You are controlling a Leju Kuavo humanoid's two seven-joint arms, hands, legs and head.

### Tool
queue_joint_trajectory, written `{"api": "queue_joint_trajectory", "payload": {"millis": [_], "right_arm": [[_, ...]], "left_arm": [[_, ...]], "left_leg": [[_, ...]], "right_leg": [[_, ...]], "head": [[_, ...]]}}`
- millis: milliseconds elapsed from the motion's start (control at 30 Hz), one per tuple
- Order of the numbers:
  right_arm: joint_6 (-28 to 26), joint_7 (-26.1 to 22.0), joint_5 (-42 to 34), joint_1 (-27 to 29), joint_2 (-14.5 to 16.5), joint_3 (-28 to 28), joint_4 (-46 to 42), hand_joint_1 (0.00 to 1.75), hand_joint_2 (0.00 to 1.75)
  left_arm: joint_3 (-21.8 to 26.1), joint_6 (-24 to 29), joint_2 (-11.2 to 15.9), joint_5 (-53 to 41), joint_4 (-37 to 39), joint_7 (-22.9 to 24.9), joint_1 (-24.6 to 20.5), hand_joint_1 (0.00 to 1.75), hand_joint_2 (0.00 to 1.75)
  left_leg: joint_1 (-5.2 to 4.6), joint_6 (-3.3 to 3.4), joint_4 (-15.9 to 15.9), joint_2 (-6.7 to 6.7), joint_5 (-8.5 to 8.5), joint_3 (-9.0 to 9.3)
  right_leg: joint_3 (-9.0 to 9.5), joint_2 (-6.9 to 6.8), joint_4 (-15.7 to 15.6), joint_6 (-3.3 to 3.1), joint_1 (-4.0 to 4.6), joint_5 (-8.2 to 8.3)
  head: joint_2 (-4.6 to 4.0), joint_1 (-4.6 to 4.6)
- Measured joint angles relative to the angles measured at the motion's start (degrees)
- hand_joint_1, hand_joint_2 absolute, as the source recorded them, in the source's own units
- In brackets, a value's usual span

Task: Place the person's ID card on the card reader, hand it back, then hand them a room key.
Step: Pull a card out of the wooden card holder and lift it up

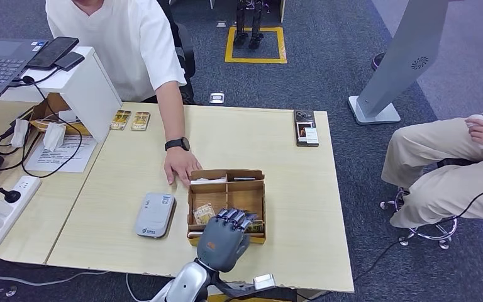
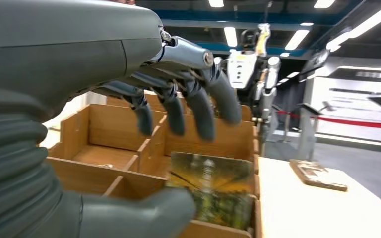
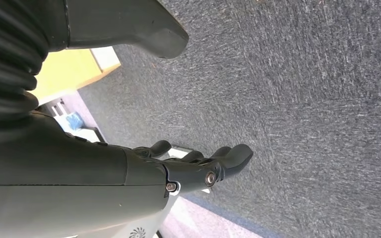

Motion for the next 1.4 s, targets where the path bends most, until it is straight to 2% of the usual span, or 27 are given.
{"api": "queue_joint_trajectory", "payload": {"millis": [733,1000,1167,1267,1333,1367,1400], "right_arm": [[0.01,0.00,0.22,0.00,0.00,0.02,0.00,0.00,1.75],[0.01,0.00,0.17,0.00,-0.01,0.01,0.00,0.00,1.75],[0.03,0.00,0.31,0.00,0.00,-0.01,0.00,0.00,1.75],[0.03,0.01,0.34,-0.01,0.00,-0.01,0.00,0.00,1.75],[0.03,0.02,0.38,-0.01,0.00,-0.01,0.00,0.00,1.75],[0.03,0.02,0.39,-0.01,0.00,-0.01,0.00,0.00,1.75],[0.03,0.02,0.41,-0.01,0.00,-0.01,0.00,0.00,1.75]], "left_arm": [[0.02,0.00,-0.01,-0.29,0.26,0.00,-0.04,0.00,1.75],[0.15,-0.05,-0.04,-0.18,1.50,1.96,-0.32,0.00,1.75],[0.13,-0.10,-0.10,0.70,2.79,5.77,-0.69,0.00,1.75],[0.14,-0.07,-0.27,-0.04,3.84,6.85,-0.97,0.22,1.75],[0.14,-0.07,-0.37,-0.38,4.40,7.35,-1.10,0.70,1.75],[0.14,-0.07,-0.39,-0.49,4.63,7.50,-1.15,0.86,1.75],[0.14,-0.07,-0.41,-0.56,4.83,7.60,-1.20,0.85,1.75]], "left_leg": [[0.00,0.00,0.00,0.00,0.00,-0.01],[0.00,0.00,0.00,0.00,0.00,-0.01],[0.00,0.00,0.00,0.00,0.00,0.00],[0.00,0.00,0.00,0.00,0.00,0.00],[0.00,0.00,0.00,0.00,0.00,0.01],[0.00,0.00,0.00,0.00,0.00,0.00],[0.00,0.00,0.00,0.00,0.00,0.00]], "right_leg": [[0.00,0.00,0.00,0.00,0.00,0.00],[-0.01,0.00,0.00,0.00,0.00,0.00],[-0.01,0.00,0.00,0.00,0.00,0.00],[-0.01,0.00,0.00,0.00,0.00,0.00],[-0.01,0.01,0.00,0.00,0.00,0.00],[-0.01,0.01,0.00,0.00,0.00,0.00],[-0.01,0.01,0.00,0.00,0.00,0.00]], "head": [[0.00,-0.01],[0.01,-0.01],[0.00,-0.01],[0.00,-0.01],[-0.01,-0.01],[0.00,-0.01],[0.00,0.00]]}}
